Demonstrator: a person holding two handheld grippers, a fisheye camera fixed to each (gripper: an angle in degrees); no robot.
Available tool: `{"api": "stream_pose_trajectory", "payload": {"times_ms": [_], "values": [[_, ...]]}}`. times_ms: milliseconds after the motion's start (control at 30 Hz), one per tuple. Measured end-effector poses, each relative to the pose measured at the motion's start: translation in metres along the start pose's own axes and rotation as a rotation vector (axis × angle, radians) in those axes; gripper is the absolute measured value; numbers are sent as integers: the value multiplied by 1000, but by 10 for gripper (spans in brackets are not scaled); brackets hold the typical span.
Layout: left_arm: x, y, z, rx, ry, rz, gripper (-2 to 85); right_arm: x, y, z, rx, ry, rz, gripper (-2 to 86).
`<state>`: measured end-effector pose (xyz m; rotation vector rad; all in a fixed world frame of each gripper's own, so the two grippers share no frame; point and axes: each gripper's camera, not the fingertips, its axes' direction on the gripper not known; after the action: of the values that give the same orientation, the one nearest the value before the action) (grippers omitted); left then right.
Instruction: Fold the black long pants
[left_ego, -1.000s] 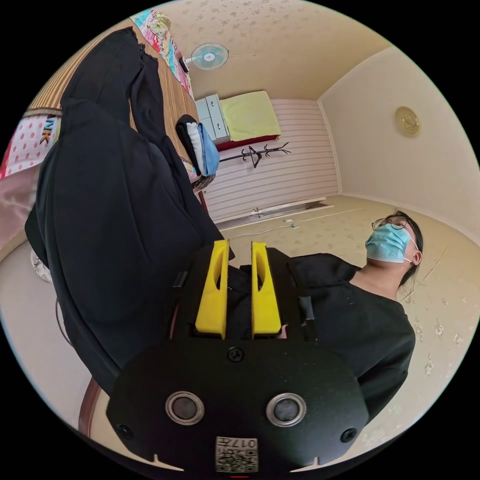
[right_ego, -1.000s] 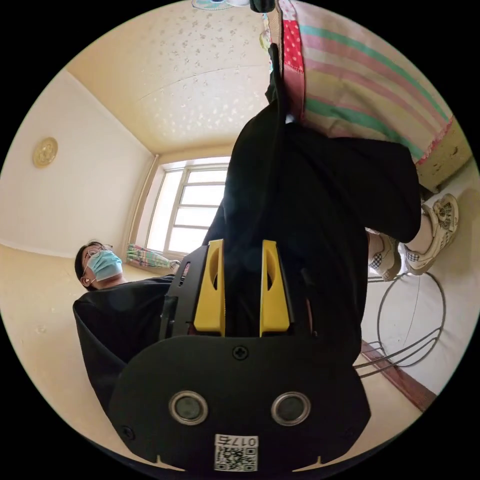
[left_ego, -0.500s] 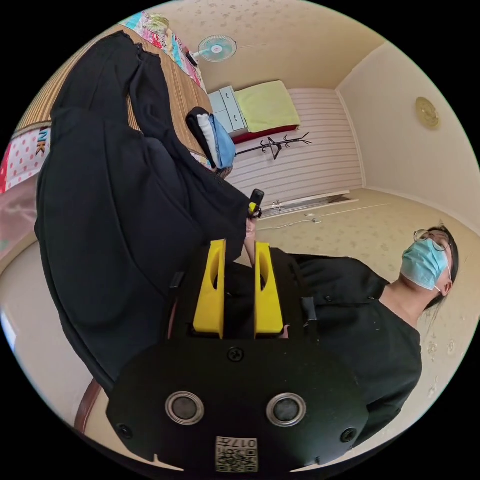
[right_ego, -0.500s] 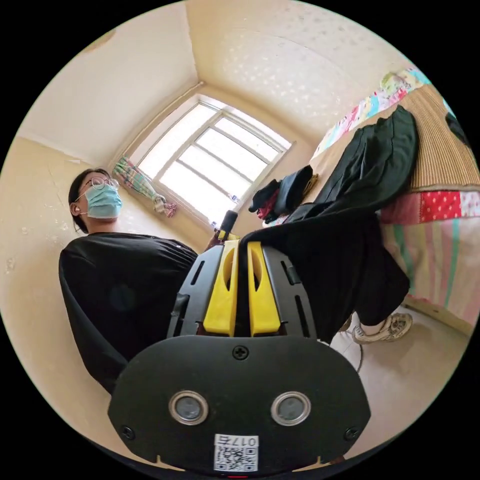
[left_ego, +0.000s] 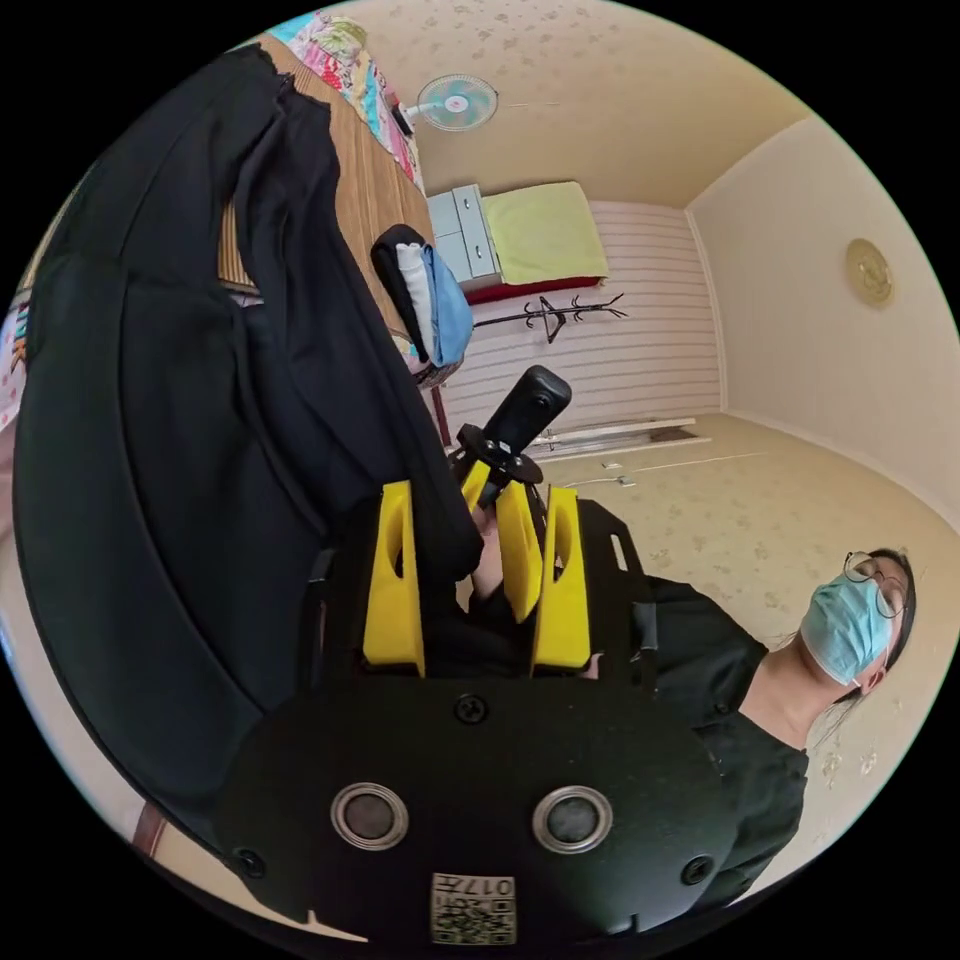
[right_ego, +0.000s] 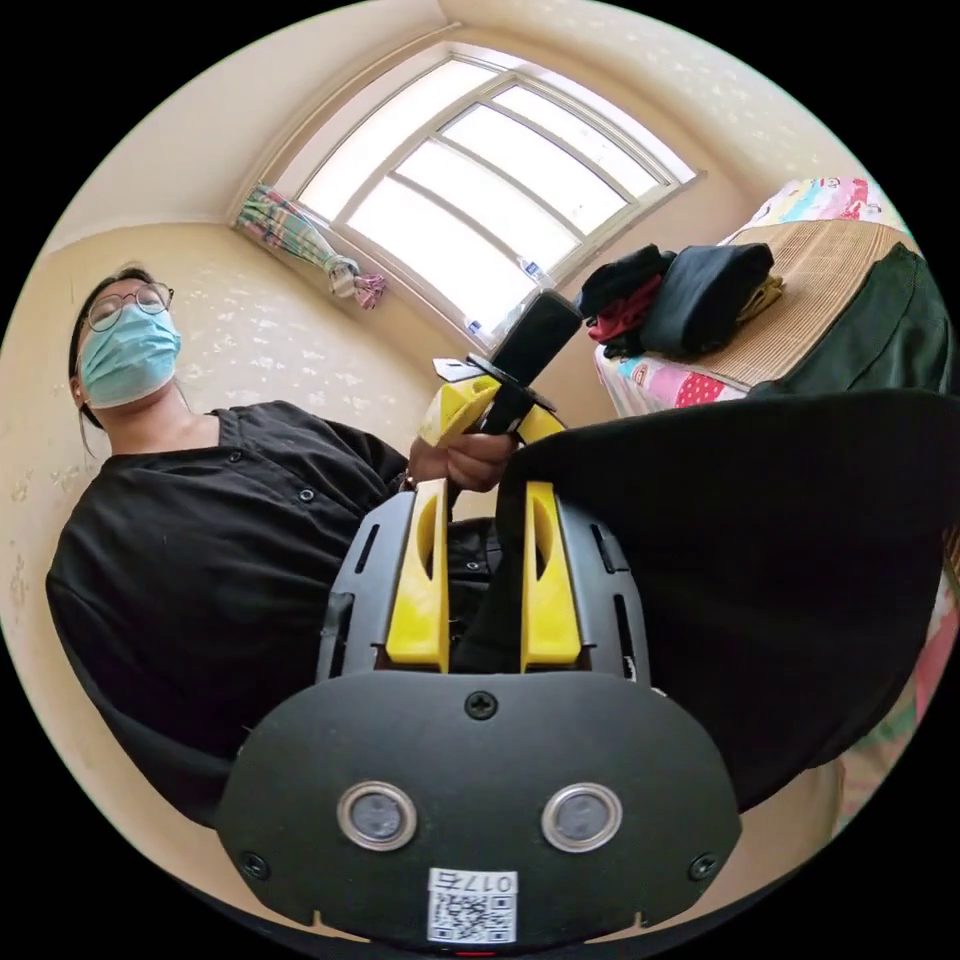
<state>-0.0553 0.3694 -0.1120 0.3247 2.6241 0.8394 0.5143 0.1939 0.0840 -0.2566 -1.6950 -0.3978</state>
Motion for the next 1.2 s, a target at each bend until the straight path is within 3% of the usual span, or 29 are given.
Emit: {"api": "stream_pose_trajectory", "payload": {"times_ms": [200, 300, 400, 567, 867, 1000, 1133, 1200], "values": [[-31, 22, -4, 48, 34, -36, 51, 28, 24, 20, 77, -203, 69, 141], [-32, 28, 3, 69, 17, -25, 46, 32, 25, 10, 19, -175, 72, 131], [-30, 29, 7, 80, 24, -6, 48, 50, 14, -33, 92, -96, 94, 126], [-18, 29, 10, 81, -17, 36, 49, 176, -23, -133, 366, 299, 540, 134], [0, 28, 18, 57, -38, 65, 51, 352, -122, -138, 571, 739, 957, 139], [9, 30, 18, 52, -40, 81, 51, 366, -170, -109, 501, 1058, 1031, 93], [19, 34, 10, 59, 35, 141, 48, 393, -247, -71, 136, 1420, 1092, 37], [21, 35, 1, 85, 84, 154, 46, 391, -289, -45, 8, 1635, 1013, 32]]}}
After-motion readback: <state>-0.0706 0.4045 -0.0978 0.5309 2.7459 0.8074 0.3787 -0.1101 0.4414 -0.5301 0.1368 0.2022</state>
